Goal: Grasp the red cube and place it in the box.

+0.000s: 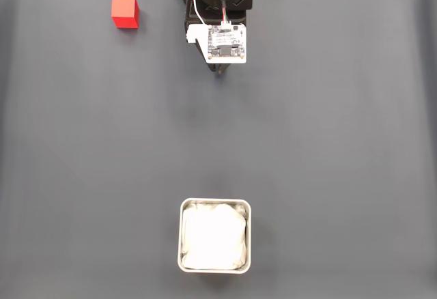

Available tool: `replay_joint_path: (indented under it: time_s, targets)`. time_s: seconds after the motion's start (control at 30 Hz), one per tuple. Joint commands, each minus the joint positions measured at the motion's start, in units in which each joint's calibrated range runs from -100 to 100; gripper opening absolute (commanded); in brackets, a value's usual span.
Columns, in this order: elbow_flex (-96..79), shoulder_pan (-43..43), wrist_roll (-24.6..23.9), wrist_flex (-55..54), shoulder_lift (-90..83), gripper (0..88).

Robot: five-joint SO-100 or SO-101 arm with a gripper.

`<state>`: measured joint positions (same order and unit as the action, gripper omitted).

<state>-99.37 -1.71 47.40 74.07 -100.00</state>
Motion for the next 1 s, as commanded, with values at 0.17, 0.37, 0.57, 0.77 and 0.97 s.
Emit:
replay_joint_path:
  time_s: [0.17, 0.37, 0.57, 0.77, 0.97]
  targets:
    - [-0.5, 5.2, 1.8, 1.8, 0.1, 0.0]
    - [-0.5, 5.5, 1.8, 1.8, 0.1, 0.0]
    - [-0.5, 5.1, 1.7, 1.8, 0.2, 0.0]
    - [-0.5, 5.0, 1.7, 1.8, 0.2, 0.0]
    - [-0.5, 4.8, 1.7, 1.8, 0.1, 0.0]
